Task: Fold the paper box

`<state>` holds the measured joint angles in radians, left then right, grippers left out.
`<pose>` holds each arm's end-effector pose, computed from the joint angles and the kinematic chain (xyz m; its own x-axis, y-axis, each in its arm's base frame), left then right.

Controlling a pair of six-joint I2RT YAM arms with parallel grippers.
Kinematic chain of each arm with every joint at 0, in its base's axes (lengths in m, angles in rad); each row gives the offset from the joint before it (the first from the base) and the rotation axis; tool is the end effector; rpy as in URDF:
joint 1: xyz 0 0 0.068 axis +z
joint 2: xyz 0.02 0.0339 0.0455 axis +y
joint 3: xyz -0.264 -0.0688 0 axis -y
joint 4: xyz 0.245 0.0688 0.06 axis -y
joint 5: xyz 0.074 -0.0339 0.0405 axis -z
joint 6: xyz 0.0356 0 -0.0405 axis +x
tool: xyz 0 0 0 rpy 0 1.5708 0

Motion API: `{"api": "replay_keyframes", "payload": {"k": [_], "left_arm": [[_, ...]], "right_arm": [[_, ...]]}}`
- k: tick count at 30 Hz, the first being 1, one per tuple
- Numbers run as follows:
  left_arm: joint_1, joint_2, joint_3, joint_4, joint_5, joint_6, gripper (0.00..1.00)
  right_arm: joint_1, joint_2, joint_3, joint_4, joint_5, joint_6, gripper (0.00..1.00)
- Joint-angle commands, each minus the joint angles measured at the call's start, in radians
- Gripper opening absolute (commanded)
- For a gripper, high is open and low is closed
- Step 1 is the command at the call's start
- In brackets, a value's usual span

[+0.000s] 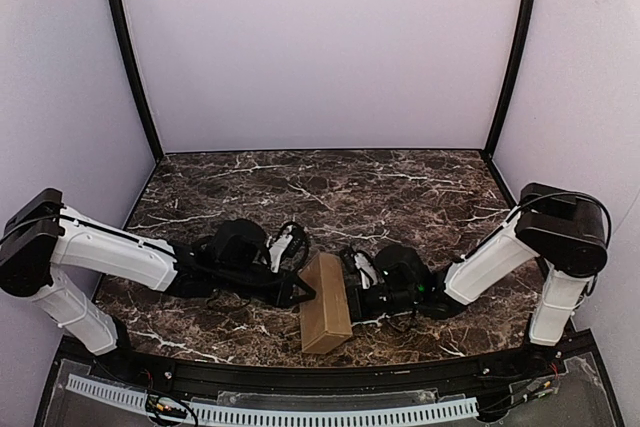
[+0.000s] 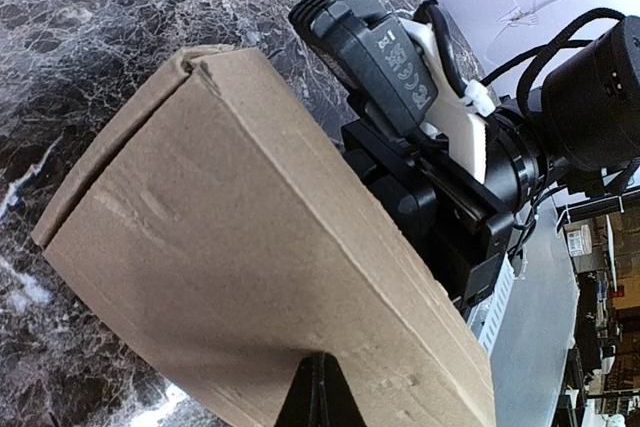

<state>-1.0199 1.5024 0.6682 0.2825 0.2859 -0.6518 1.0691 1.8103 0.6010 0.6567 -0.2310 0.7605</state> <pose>0.1501 -0.2635 0.1790 -0.7903 0.1745 -0.5874 0.5834 0.5075 -0.6341 0.1457 0.2826 0.1050 -0.8358 -0.1285 -0.5338 -0.5122 0.5326 0.6738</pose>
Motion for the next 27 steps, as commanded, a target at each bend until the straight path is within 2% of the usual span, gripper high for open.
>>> {"api": "replay_keyframes", "payload": {"k": [1, 9, 16, 22, 25, 27], "left_arm": [[0.0, 0.031, 0.041, 0.023, 0.04, -0.009, 0.0], [-0.001, 0.069, 0.082, 0.011, 0.05, -0.002, 0.0], [0.0, 0.08, 0.098, -0.013, 0.033, 0.013, 0.0], [0.002, 0.039, 0.131, -0.14, -0.042, 0.075, 0.01], [0.005, 0.01, 0.14, -0.188, -0.093, 0.108, 0.06], [0.008, -0.024, 0.15, -0.228, -0.133, 0.13, 0.13]], "right_arm": [[-0.014, 0.009, -0.04, 0.052, 0.007, 0.004, 0.0], [-0.041, -0.072, -0.145, -0.037, 0.107, -0.035, 0.0], [-0.043, -0.23, -0.15, -0.252, 0.219, -0.091, 0.0], [-0.043, -0.312, -0.122, -0.365, 0.288, -0.139, 0.0], [-0.044, -0.344, -0.091, -0.417, 0.321, -0.167, 0.01], [-0.043, -0.37, -0.068, -0.449, 0.339, -0.186, 0.08]]}}
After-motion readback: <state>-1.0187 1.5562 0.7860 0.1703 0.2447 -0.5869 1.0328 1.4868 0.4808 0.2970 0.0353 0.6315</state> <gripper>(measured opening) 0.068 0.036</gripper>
